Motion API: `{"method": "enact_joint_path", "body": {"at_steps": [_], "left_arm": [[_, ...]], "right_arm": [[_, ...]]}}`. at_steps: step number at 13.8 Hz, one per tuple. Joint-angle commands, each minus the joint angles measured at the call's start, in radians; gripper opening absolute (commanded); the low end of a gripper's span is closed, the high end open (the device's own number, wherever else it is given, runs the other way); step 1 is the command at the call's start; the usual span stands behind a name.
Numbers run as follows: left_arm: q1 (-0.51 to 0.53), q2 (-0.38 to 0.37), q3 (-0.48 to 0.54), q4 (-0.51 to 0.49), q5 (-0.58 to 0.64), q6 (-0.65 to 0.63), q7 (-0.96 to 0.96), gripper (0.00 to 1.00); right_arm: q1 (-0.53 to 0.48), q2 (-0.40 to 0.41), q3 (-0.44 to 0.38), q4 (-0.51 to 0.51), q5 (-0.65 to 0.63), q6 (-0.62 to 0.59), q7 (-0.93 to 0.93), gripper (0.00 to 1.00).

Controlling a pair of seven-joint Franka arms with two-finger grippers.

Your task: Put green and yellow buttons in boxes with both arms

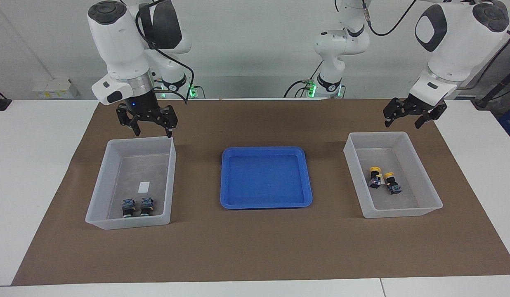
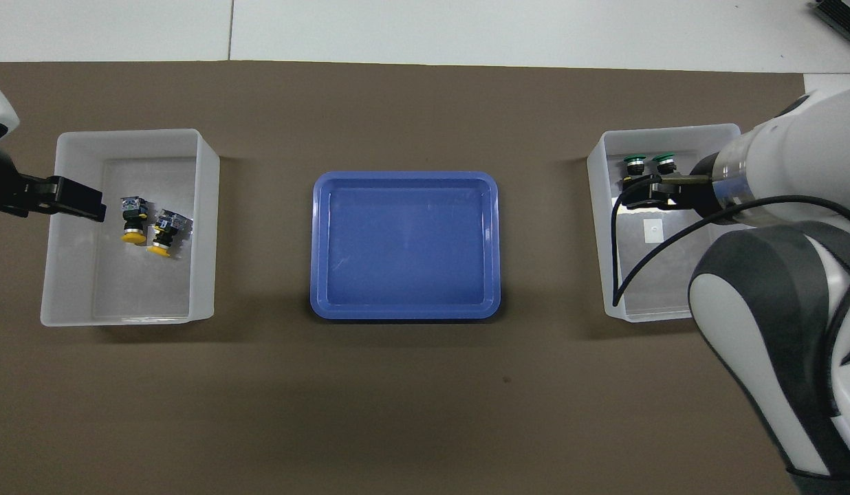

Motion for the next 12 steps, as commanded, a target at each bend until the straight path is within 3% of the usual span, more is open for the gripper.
{"method": "enact_joint_path", "body": {"at_steps": [1, 5, 8, 12], "left_arm": [[0.000, -0.030, -0.001, -0.033, 0.016, 0.007, -0.010, 1.00], [0.000, -0.030, -0.001, -0.033, 0.016, 0.007, -0.009, 1.00], [0.000, -0.028, 0.001, -0.033, 0.016, 0.007, -0.009, 1.00], [0.000, -0.028, 0.001, -0.032, 0.016, 0.007, -0.010, 1.00]], "right_arm": [[-0.015, 0.015, 0.007, 0.038, 0.003, -0.031, -0.004, 1.00], [-0.020, 0.015, 0.000, 0.047, 0.002, -0.063, -0.105, 1.00], [-0.020, 0.060, 0.000, 0.165, 0.002, -0.185, -0.140, 1.00], [-0.020, 0.061, 0.000, 0.160, 0.019, -0.175, -0.143, 1.00]]}}
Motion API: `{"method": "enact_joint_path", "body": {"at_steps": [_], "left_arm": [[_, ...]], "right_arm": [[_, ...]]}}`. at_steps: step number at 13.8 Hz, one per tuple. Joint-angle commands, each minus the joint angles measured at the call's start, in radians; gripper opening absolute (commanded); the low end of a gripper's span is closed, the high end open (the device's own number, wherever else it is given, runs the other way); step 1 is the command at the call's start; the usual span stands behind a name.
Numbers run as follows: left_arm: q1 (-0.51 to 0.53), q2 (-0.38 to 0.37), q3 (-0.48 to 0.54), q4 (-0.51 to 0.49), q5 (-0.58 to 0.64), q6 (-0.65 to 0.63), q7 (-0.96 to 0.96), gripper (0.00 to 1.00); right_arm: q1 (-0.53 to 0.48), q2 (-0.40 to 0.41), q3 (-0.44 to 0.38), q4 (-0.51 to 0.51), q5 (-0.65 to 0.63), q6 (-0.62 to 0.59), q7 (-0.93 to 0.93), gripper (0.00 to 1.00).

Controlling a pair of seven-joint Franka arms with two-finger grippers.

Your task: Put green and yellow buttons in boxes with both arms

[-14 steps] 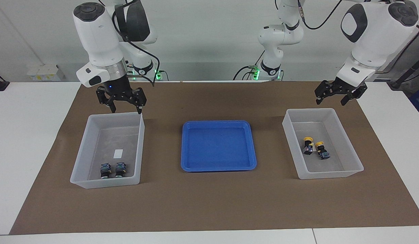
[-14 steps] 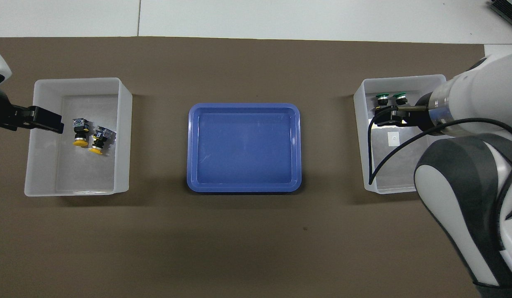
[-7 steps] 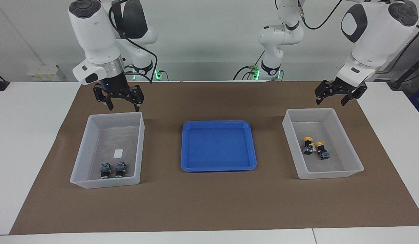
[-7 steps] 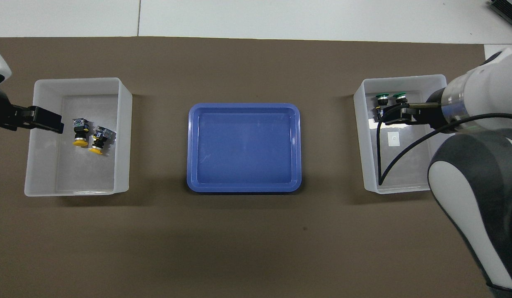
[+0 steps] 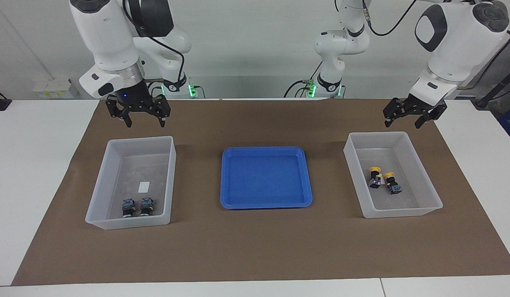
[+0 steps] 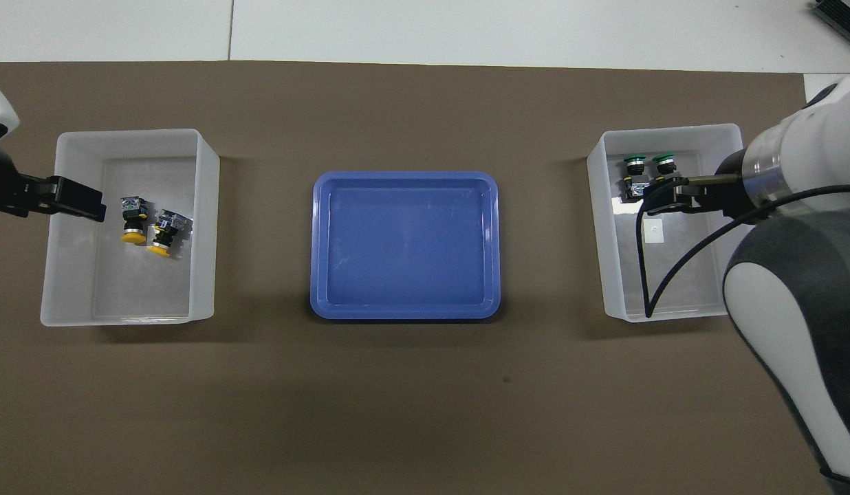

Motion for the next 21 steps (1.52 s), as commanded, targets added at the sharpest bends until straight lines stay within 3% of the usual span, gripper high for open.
{"method": "enact_joint_path", "body": {"at_steps": [1, 10, 14, 16, 21], "left_arm": [[0.000, -0.028, 0.001, -0.032, 0.016, 0.007, -0.009, 1.00], [0.000, -0.028, -0.001, -0.032, 0.016, 0.007, -0.009, 1.00], [0.000, -0.028, 0.001, -0.032, 0.016, 0.007, -0.009, 1.00], [0.000, -0.030, 0.001, -0.032, 0.016, 0.007, -0.009, 1.00], [0.000, -0.028, -0.001, -0.032, 0.016, 0.007, -0.009, 1.00]], "right_arm": [[-0.006, 0.023, 0.003, 0.027, 0.016, -0.006, -0.025, 1.00], [-0.001, 0.003, -0.003, 0.023, 0.007, -0.020, -0.020, 1.00], [0.016, -0.011, -0.038, 0.020, 0.005, -0.045, -0.025, 1.00], [0.094, -0.021, -0.121, 0.015, 0.005, -0.049, -0.025, 1.00], [0.103, -0.021, -0.129, -0.017, 0.019, 0.007, -0.015, 1.00]]}}
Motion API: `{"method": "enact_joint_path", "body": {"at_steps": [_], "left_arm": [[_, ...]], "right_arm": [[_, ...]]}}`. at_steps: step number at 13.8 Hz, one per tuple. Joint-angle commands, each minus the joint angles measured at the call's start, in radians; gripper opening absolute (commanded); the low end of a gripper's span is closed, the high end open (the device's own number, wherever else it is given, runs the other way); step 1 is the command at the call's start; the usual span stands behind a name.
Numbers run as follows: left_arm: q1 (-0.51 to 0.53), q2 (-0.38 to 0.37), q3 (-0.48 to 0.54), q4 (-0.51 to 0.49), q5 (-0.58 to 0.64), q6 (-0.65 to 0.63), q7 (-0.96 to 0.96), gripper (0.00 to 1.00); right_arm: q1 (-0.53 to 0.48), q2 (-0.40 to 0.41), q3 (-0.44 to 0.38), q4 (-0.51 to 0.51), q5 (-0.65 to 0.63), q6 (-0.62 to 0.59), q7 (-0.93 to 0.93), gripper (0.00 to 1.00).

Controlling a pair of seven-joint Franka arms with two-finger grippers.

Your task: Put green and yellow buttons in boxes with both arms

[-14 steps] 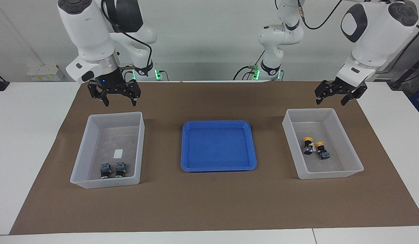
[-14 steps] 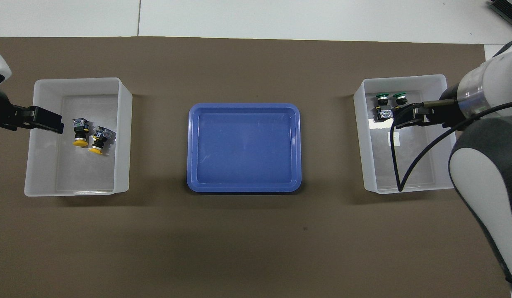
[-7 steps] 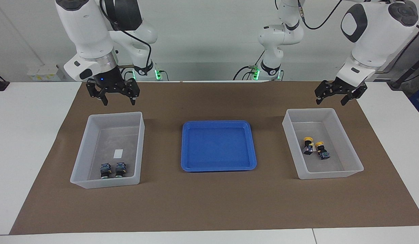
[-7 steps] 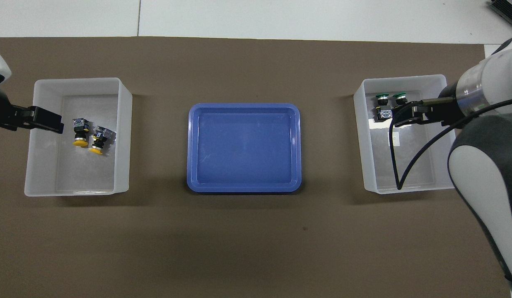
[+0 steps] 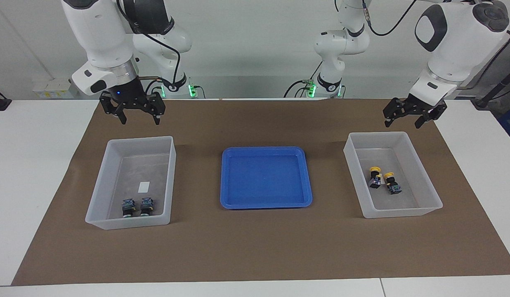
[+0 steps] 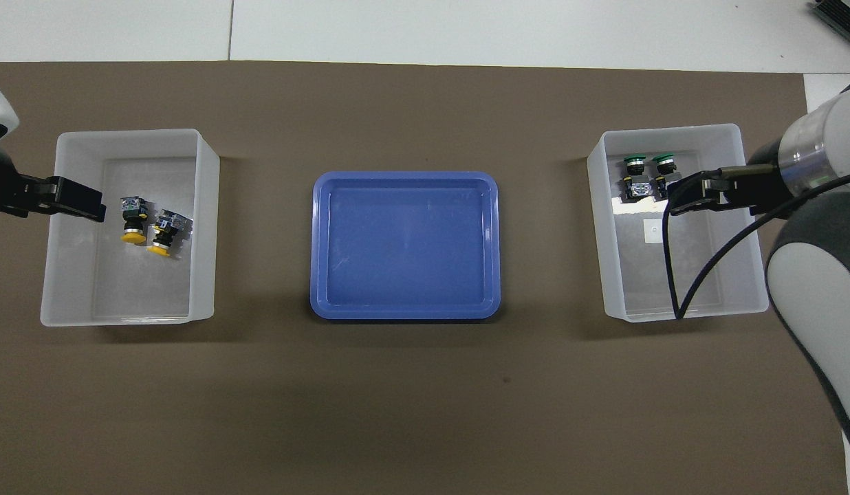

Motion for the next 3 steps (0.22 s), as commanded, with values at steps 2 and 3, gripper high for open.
{"method": "enact_joint_path", "body": {"at_steps": [2, 3], "left_arm": [[0.000, -0.028, -0.001, -0.033, 0.016, 0.007, -0.009, 1.00], [0.000, -0.028, -0.001, -0.033, 0.016, 0.007, -0.009, 1.00]], "right_arm": [[-0.002, -0.013, -0.011, -0.029, 0.019, 0.036, -0.024, 1.00], [-0.003, -0.014, -0.011, -0.035, 0.021, 0.037, -0.021, 1.00]]}}
